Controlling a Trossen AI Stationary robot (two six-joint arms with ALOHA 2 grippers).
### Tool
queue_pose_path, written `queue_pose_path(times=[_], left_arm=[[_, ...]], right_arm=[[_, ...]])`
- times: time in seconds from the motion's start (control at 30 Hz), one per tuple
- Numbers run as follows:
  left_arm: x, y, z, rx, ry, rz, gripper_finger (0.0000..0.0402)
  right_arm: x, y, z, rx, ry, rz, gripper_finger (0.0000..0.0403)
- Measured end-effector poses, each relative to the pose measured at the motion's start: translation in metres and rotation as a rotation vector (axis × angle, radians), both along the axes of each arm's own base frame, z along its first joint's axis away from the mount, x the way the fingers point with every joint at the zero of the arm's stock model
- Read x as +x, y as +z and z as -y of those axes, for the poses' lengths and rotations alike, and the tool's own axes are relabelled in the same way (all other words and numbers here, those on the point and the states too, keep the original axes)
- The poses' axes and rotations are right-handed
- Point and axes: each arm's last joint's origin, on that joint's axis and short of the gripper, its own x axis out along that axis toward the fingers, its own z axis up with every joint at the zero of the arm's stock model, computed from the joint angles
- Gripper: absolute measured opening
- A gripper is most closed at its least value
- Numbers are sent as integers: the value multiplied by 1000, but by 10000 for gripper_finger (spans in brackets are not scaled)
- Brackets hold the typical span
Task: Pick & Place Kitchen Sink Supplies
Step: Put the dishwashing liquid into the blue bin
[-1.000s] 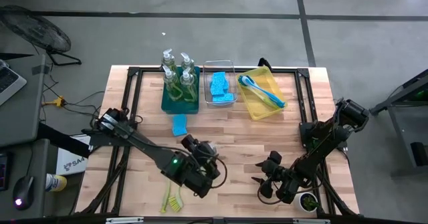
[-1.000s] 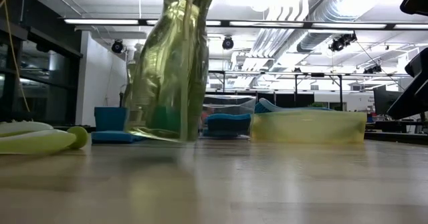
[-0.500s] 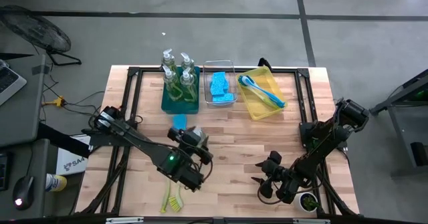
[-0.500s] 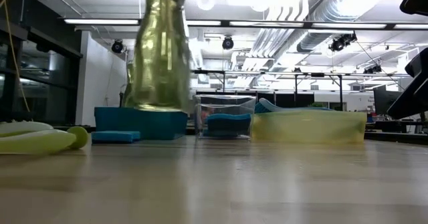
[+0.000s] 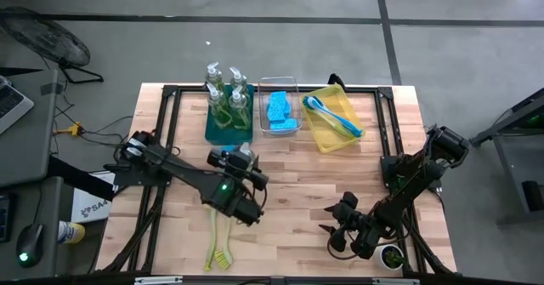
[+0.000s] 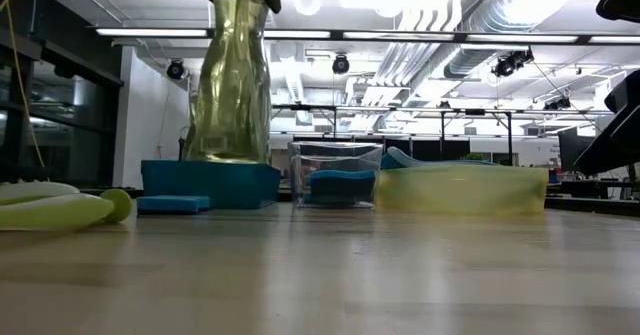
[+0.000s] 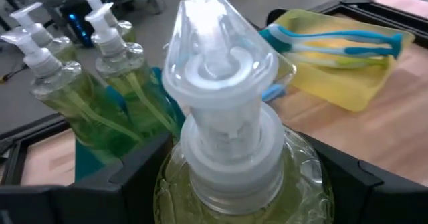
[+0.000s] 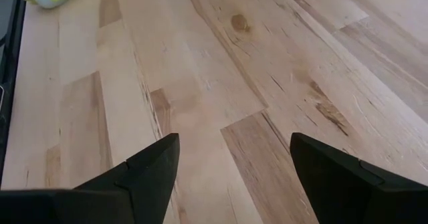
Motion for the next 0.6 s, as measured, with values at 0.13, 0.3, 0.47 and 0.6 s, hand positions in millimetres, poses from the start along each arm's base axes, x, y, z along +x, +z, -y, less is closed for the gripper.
queue_pose_path(times=[0.13,0.3,0.47,0.6], left_arm=[[4,0,-10,1,31,-1,279],[7,1,-20,14,53,-10,279],[6,8,-30,33,64,-3,279],[0,21,-41,54,76,14,279]], right_arm=[[0,0,0,6,-4,1,279],[0,0,0,6,-4,1,279],[0,0,0,6,-5,1,279],[0,0,0,7,-6,1,279]])
